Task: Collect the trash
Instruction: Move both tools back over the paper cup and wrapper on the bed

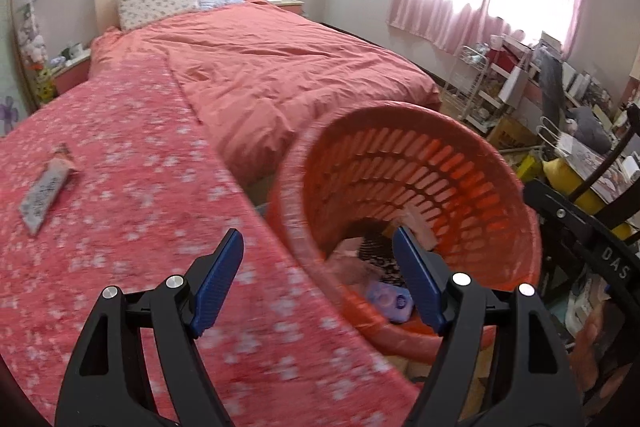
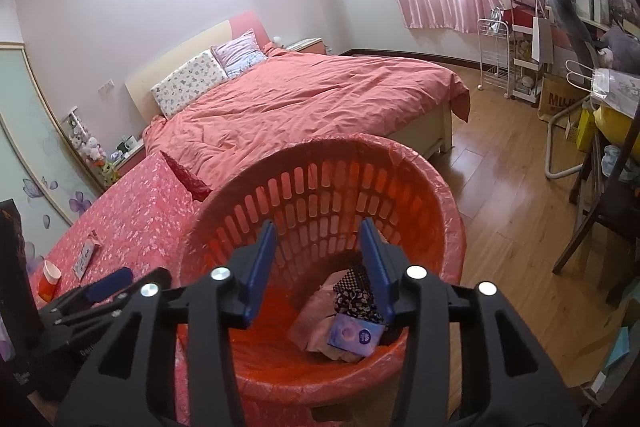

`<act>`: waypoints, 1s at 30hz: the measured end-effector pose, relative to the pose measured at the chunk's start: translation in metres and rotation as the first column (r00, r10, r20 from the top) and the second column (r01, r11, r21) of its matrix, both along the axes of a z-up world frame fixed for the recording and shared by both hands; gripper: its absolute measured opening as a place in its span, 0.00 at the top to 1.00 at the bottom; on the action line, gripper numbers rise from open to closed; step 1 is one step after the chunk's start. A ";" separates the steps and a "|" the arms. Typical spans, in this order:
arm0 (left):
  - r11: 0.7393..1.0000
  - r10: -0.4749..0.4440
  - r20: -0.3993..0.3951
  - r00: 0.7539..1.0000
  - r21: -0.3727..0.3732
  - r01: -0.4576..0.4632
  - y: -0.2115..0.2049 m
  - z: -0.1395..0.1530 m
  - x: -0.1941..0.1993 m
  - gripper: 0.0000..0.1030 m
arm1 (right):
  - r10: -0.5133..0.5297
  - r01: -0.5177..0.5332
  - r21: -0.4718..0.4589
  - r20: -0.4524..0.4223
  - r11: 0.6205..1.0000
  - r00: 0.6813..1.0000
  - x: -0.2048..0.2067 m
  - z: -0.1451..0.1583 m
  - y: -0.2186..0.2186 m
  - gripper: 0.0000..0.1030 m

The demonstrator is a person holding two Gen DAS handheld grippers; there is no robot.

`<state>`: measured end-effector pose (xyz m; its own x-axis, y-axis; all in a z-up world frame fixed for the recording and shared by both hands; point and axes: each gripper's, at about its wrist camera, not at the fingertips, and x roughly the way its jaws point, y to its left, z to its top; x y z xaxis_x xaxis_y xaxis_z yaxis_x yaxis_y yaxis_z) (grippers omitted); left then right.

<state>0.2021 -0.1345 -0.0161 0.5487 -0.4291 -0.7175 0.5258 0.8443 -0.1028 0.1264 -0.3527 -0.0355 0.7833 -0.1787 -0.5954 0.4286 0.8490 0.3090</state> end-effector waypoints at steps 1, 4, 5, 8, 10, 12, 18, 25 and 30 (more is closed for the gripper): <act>1.000 0.011 0.007 1.000 0.005 -0.011 0.005 0.001 0.001 0.26 | 0.004 -0.004 -0.003 0.000 1.000 1.000 0.001 0.001 0.002 0.51; 0.998 0.061 0.036 0.997 0.022 -0.062 0.027 0.005 0.004 0.26 | 0.026 -0.026 -0.017 -0.002 1.000 1.000 0.004 0.006 0.015 0.46; 0.996 0.079 0.044 0.996 0.027 -0.080 0.035 0.006 0.005 0.26 | 0.032 -0.032 -0.021 -0.004 0.999 0.999 0.005 0.007 0.018 0.45; 0.991 0.121 0.063 0.991 0.044 -0.124 0.055 0.009 0.007 0.26 | 0.065 -0.065 -0.036 -0.006 0.997 0.998 0.010 0.012 0.033 0.43; 0.986 0.156 0.071 0.985 0.050 -0.159 0.072 0.011 0.009 0.26 | 0.093 -0.093 -0.047 -0.005 0.995 0.996 0.014 0.017 0.046 0.43; 0.977 0.201 0.076 0.977 0.052 -0.206 0.094 0.013 0.013 0.26 | 0.117 -0.117 -0.057 -0.004 0.991 0.993 0.016 0.021 0.059 0.42; 0.931 0.357 0.091 0.930 0.042 -0.362 0.170 0.021 0.028 0.25 | 0.199 -0.199 -0.078 -0.009 0.977 0.980 0.032 0.033 0.104 0.41; 0.856 0.511 0.101 0.854 0.029 -0.516 0.257 0.030 0.035 0.24 | 0.329 -0.331 -0.088 -0.035 0.940 0.944 0.065 0.041 0.178 0.40; 0.827 0.557 0.103 0.824 0.029 -0.562 0.298 0.030 0.032 0.24 | 0.413 -0.416 -0.092 -0.056 0.904 0.909 0.099 0.042 0.238 0.40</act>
